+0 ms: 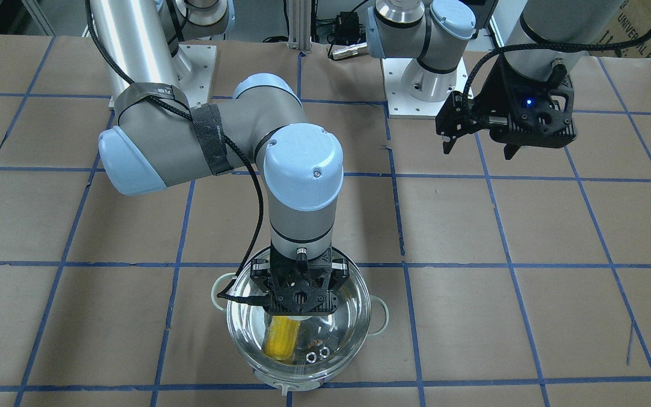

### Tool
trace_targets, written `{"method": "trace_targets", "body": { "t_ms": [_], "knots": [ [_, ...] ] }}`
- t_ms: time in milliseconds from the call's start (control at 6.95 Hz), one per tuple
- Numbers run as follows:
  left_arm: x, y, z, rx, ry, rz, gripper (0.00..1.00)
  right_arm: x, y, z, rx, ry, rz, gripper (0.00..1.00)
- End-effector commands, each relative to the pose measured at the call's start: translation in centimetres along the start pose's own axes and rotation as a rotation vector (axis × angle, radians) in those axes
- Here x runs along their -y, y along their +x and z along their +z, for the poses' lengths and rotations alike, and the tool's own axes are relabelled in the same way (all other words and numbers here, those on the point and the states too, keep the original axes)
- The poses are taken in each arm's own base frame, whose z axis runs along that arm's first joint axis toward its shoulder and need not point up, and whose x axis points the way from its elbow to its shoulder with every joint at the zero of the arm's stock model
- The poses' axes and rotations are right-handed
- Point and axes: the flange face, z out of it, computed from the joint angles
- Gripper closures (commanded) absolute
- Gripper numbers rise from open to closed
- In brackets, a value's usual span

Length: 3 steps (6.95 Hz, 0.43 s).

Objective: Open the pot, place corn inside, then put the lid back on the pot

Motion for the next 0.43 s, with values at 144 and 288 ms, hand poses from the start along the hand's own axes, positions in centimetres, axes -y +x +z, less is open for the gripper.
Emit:
{"method": "trace_targets", "body": {
  "t_ms": [144, 288],
  "knots": [
    [-0.06, -0.03, 0.05, 0.001, -0.001, 0.0, 0.0, -0.32, 0.14, -0.82, -0.003, -0.01, 0.008, 0.94],
    [-0.06, -0.03, 0.05, 0.001, -0.001, 0.0, 0.0, -0.33, 0.15, -0.85, -0.004, -0.013, 0.008, 0.94]
  ]
}}
